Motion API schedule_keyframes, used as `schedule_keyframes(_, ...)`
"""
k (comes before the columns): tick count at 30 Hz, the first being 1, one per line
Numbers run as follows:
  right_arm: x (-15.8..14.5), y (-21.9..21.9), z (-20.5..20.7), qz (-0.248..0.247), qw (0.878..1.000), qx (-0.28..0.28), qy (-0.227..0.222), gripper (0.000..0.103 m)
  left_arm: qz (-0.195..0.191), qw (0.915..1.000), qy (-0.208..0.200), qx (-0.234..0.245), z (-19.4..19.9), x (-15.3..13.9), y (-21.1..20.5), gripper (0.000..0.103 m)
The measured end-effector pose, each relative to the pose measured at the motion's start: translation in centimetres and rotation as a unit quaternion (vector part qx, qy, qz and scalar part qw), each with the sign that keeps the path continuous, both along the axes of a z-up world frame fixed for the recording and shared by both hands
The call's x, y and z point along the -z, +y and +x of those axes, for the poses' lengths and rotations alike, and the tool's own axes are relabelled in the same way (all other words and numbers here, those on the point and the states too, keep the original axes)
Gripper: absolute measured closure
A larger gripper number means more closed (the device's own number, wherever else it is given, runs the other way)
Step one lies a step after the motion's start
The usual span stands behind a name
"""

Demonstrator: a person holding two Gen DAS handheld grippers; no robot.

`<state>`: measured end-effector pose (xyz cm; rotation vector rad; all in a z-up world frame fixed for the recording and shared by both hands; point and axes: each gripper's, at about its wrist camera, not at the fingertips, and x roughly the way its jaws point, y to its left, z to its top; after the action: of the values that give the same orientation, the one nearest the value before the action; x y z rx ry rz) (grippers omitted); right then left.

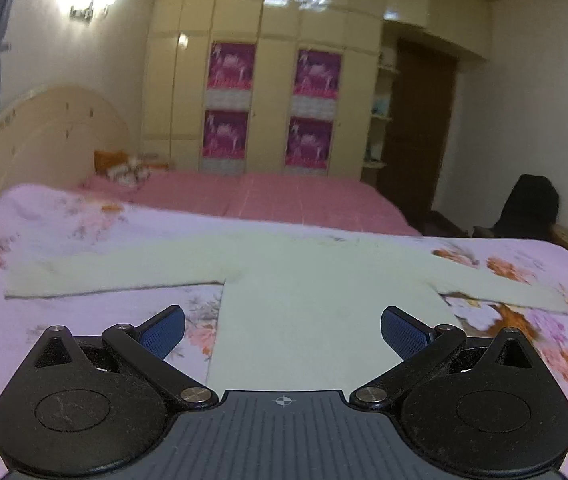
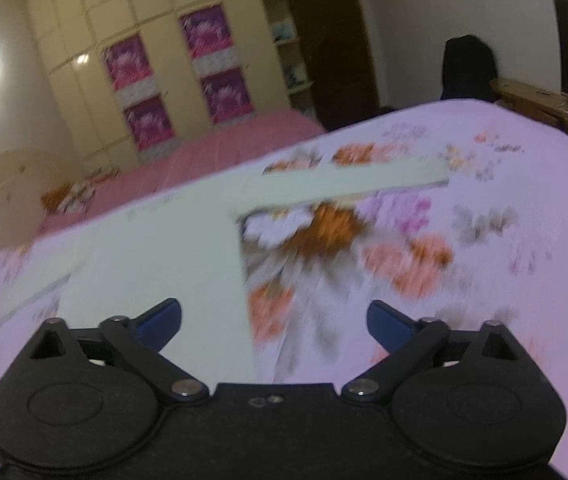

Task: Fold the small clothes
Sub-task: 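Grasp the cuff of the sweater sleeve with the right tool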

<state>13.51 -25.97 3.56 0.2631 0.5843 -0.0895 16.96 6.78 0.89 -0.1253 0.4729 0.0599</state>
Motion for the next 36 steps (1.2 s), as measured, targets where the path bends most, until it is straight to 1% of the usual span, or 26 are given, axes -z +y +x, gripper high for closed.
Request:
schedule_keyframes(1, -0.2, -1.0, 1.1, 0.000, 1.000, 0.008, -0.008, 0.023, -0.002, 0.9999, 0.013, -0.006, 1.5, 0.2, 0.5, 0.000)
schedule_keyframes(3, -0.3, -2.7, 3.5, -0.005, 1.000, 0.024, -0.017, 0.030, 0.010, 0.9990, 0.028, -0.033, 4.0, 0.8, 1.0, 0.000)
schedule_keyframes(5, 0.1, -4.8, 6.0, -0.004, 0.999, 0.038, -0.028, 0.031, 0.033, 0.9963, 0.044, -0.067, 6.6, 1.8, 1.1, 0.000)
schedule_keyframes(6, 0.5, -5.9, 7.3, -0.001, 0.998, 0.047, -0.030, 0.034, 0.037, 0.9954, 0.050, -0.074, 7.8, 2.4, 1.3, 0.000)
schedule_keyframes(7, 1.0, -7.2, 8.8, 0.005, 0.998, 0.059, -0.034, 0.041, 0.036, 0.9948, 0.056, -0.077, 8.8, 3.0, 1.4, 0.000)
schedule_keyframes(9, 2.2, -9.8, 11.3, 0.019, 0.996, 0.084, -0.035, 0.048, 0.031, 0.9926, 0.072, -0.092, 10.9, 4.3, 1.8, 0.000)
schedule_keyframes(10, 3.0, -11.4, 12.6, 0.028, 0.994, 0.102, -0.031, 0.051, 0.029, 0.9921, 0.074, -0.098, 11.9, 5.2, 2.0, 0.000)
schedule_keyframes(12, 4.8, -14.4, 14.9, 0.061, 0.989, 0.134, -0.026, 0.055, 0.030, 0.9916, 0.075, -0.101, 13.5, 6.2, 2.0, 0.000)
schedule_keyframes(14, 6.7, -17.2, 16.9, 0.088, 0.982, 0.165, -0.023, 0.057, 0.039, 0.9911, 0.074, -0.104, 15.3, 7.1, 1.8, 0.000)
schedule_keyframes(16, 8.5, -19.7, 18.7, 0.115, 0.975, 0.191, -0.018, 0.063, 0.045, 0.9907, 0.076, -0.103, 17.1, 7.5, 1.6, 0.000)
schedule_keyframes(18, 10.2, -21.7, 20.0, 0.145, 0.966, 0.213, -0.017, 0.064, 0.053, 0.9906, 0.075, -0.102, 18.5, 7.9, 1.2, 0.000)
schedule_keyframes(20, 11.5, -22.7, 20.7, 0.165, 0.960, 0.225, -0.020, 0.065, 0.058, 0.9902, 0.077, -0.100, 19.2, 8.3, 0.7, 0.000)
schedule_keyframes(23, 12.6, -23.4, 21.5, 0.182, 0.955, 0.233, -0.027, 0.073, 0.060, 0.9907, 0.078, -0.095, 20.3, 8.6, 0.1, 0.000)
schedule_keyframes(24, 12.7, -23.4, 21.7, 0.181, 0.955, 0.234, -0.029, 0.077, 0.062, 0.9908, 0.079, -0.091, 20.6, 8.8, -0.2, 0.000)
schedule_keyframes(25, 12.7, -23.3, 22.0, 0.179, 0.955, 0.234, -0.028, 0.085, 0.064, 0.9909, 0.081, -0.088, 20.8, 8.9, -0.3, 0.000)
schedule_keyframes(26, 12.8, -23.4, 22.2, 0.177, 0.956, 0.234, -0.026, 0.087, 0.065, 0.9909, 0.082, -0.085, 20.9, 9.0, -0.4, 0.000)
schedule_keyframes(28, 12.9, -23.8, 22.4, 0.177, 0.955, 0.237, -0.025, 0.097, 0.068, 0.9906, 0.088, -0.080, 21.0, 9.3, -0.5, 0.000)
schedule_keyframes(29, 12.9, -24.1, 22.5, 0.176, 0.955, 0.238, -0.024, 0.098, 0.069, 0.9904, 0.090, -0.079, 21.0, 9.4, -0.4, 0.000)
schedule_keyframes(31, 12.7, -24.3, 23.0, 0.169, 0.957, 0.233, -0.020, 0.098, 0.069, 0.9897, 0.100, -0.077, 21.0, 9.4, 0.1, 0.000)
schedule_keyframes(34, 11.6, -23.6, 23.7, 0.136, 0.965, 0.222, -0.018, 0.099, 0.065, 0.9885, 0.120, -0.066, 21.1, 9.4, 1.2, 0.000)
schedule_keyframes(36, 10.3, -21.9, 24.4, 0.104, 0.975, 0.194, -0.029, 0.099, 0.063, 0.9879, 0.130, -0.056, 21.2, 9.3, 1.9, 0.000)
